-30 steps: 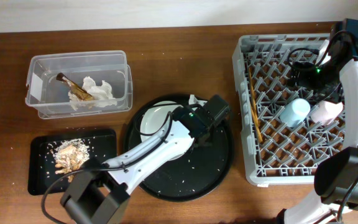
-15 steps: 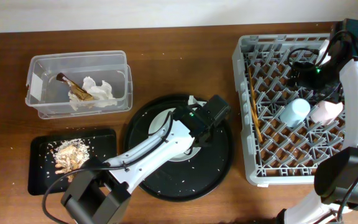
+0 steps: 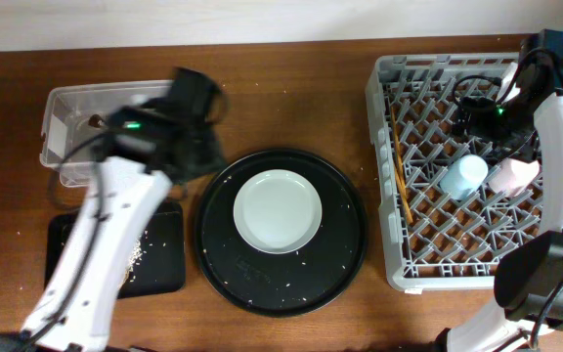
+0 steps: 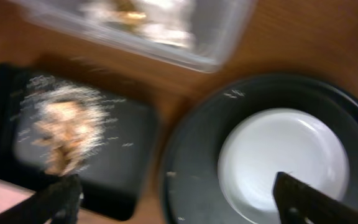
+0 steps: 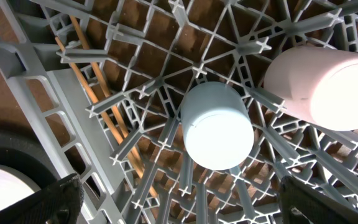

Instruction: Sort waste into correct bins and load items into the dishwasher rack

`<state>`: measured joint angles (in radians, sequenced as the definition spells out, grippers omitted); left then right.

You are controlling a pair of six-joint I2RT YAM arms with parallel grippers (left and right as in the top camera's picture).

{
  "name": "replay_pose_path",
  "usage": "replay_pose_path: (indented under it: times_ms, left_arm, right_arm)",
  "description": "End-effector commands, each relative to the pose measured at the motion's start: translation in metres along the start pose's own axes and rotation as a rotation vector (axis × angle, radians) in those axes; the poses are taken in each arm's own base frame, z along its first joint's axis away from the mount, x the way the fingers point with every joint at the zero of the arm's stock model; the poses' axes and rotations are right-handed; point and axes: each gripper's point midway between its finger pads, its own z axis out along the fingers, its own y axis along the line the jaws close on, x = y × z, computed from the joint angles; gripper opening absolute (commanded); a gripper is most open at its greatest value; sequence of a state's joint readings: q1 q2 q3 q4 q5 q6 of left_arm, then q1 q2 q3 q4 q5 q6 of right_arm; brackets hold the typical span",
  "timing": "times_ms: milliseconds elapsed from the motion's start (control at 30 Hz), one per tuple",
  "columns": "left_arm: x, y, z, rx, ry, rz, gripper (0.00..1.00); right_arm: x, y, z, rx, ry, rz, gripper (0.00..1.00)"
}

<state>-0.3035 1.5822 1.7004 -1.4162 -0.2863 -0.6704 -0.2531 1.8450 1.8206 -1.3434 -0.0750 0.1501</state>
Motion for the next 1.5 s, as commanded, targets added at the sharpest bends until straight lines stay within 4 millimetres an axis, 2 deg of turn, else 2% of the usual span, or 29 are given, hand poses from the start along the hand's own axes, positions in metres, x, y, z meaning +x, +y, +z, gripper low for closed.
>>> replay_pose_path:
  times_ms: [0, 67, 133, 167, 200, 267, 333, 367, 467, 600, 667, 733, 800, 900, 1000, 1100, 1267, 1400, 1467]
  left_arm:
    - [-0.013, 0.064, 0.002, -0.109, 0.028, -0.146, 1.0]
    - [-0.017, 0.085, 0.006, -0.139, 0.041, -0.206, 1.0]
    - [-0.022, 0.104, 0.009, -0.163, 0.045, -0.266, 1.0]
    - [-0.023, 0.109, 0.01, -0.17, 0.046, -0.283, 1.0]
    - [-0.024, 0.115, 0.01, -0.176, 0.047, -0.299, 1.0]
    - [-0.024, 0.117, 0.011, -0.178, 0.048, -0.305, 1.0]
    - [-0.024, 0.116, 0.011, -0.178, 0.048, -0.305, 1.0]
    - [-0.024, 0.116, 0.011, -0.178, 0.048, -0.305, 1.0]
    - [-0.024, 0.116, 0.011, -0.178, 0.048, -0.305, 1.0]
    - [-0.024, 0.116, 0.011, -0.178, 0.048, -0.305, 1.0]
    - [-0.024, 0.116, 0.011, -0.178, 0.048, -0.305, 1.0]
    - [-0.024, 0.116, 0.011, -0.178, 0.048, -0.305, 1.0]
    - [-0.024, 0.116, 0.011, -0.178, 0.048, -0.305, 1.0]
    - [-0.024, 0.116, 0.011, -0.178, 0.048, -0.305, 1.0]
    - [-0.024, 0.116, 0.011, -0.178, 0.048, -0.305, 1.0]
    - [-0.024, 0.116, 0.011, -0.178, 0.047, -0.305, 1.0]
    - [-0.024, 0.116, 0.011, -0.178, 0.047, -0.305, 1.0]
    - [-0.024, 0.116, 0.011, -0.178, 0.048, -0.305, 0.99]
    - [-0.024, 0.116, 0.011, -0.178, 0.048, -0.305, 1.0]
  right_arm:
    - [0.002, -0.001, 0.003, -0.001, 0.011, 0.009, 0.98]
    - [0.005, 0.011, 0.002, -0.069, 0.029, 0.037, 0.98]
    - [0.027, 0.034, -0.003, -0.207, 0.129, 0.066, 0.98]
    - [0.03, 0.036, -0.004, -0.22, 0.147, 0.079, 0.98]
    - [0.033, 0.05, -0.008, -0.3, 0.176, 0.138, 0.98]
    - [0.04, 0.064, -0.014, -0.382, 0.213, 0.139, 0.98]
    - [0.049, 0.094, -0.029, -0.568, 0.222, -0.031, 0.82]
    - [0.057, 0.104, -0.033, -0.607, 0.234, -0.096, 0.78]
    - [0.086, 0.117, -0.025, -0.493, 0.313, -0.213, 0.77]
    - [0.119, 0.149, -0.013, -0.302, 0.344, -0.371, 0.77]
    - [0.123, 0.157, -0.003, -0.14, 0.286, -0.388, 0.78]
    - [0.119, 0.167, 0.002, -0.022, 0.191, -0.385, 0.98]
    - [0.117, 0.192, 0.004, 0.01, 0.084, -0.456, 0.98]
    - [0.123, 0.229, 0.002, -0.046, 0.002, -0.584, 0.98]
    - [0.125, 0.246, 0.005, -0.072, -0.026, -0.614, 0.99]
    - [0.128, 0.249, 0.033, -0.059, -0.003, -0.611, 0.99]
    - [0.145, 0.238, 0.095, -0.004, 0.088, -0.548, 0.97]
    - [0.161, 0.243, 0.121, -0.06, 0.15, -0.539, 0.79]
    - [0.166, 0.244, 0.129, -0.075, 0.157, -0.539, 0.74]
